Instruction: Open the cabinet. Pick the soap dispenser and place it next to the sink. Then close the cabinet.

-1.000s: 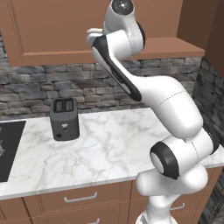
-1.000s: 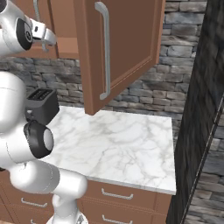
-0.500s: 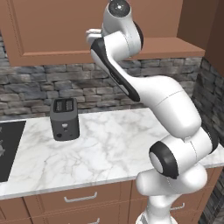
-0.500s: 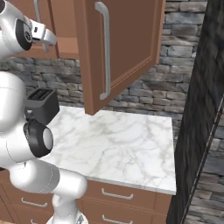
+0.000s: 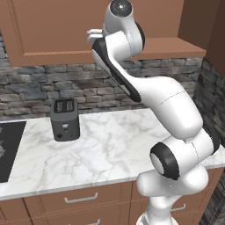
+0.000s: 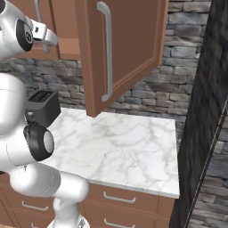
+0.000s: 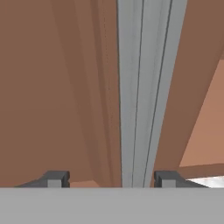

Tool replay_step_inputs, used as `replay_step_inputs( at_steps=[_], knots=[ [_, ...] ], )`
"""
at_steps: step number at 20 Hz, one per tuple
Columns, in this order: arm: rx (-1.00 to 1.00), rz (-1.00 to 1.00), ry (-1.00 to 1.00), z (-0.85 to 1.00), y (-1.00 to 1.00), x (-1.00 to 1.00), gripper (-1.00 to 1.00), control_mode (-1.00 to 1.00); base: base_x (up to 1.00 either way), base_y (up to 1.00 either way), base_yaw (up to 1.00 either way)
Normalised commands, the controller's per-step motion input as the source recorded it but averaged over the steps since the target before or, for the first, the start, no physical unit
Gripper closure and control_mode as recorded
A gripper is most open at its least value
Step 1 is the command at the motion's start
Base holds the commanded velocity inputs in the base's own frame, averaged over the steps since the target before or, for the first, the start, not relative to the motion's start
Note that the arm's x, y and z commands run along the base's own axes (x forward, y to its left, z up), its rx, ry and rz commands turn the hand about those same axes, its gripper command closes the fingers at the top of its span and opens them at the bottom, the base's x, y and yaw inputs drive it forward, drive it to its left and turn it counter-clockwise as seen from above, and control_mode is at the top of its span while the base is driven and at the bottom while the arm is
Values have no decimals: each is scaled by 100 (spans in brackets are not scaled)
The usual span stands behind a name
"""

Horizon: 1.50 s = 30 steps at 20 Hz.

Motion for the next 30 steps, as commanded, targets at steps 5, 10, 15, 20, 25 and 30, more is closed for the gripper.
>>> replay_step_inputs(
  at_steps=[5,10,15,20,25,30],
  knots=[
    [0,0,0,0,0,0,100,-100,0,0,0],
    [0,7,0,0,12,0,100,-100,0,0,0],
    [0,15,1,0,52,0,100,-100,0,0,0],
    [0,17,3,0,69,-1,100,-100,0,0,0],
    [0,17,2,3,75,-29,100,-100,0,0,0],
    [-1,16,0,8,75,-64,100,-100,0,0,0]
  ],
)
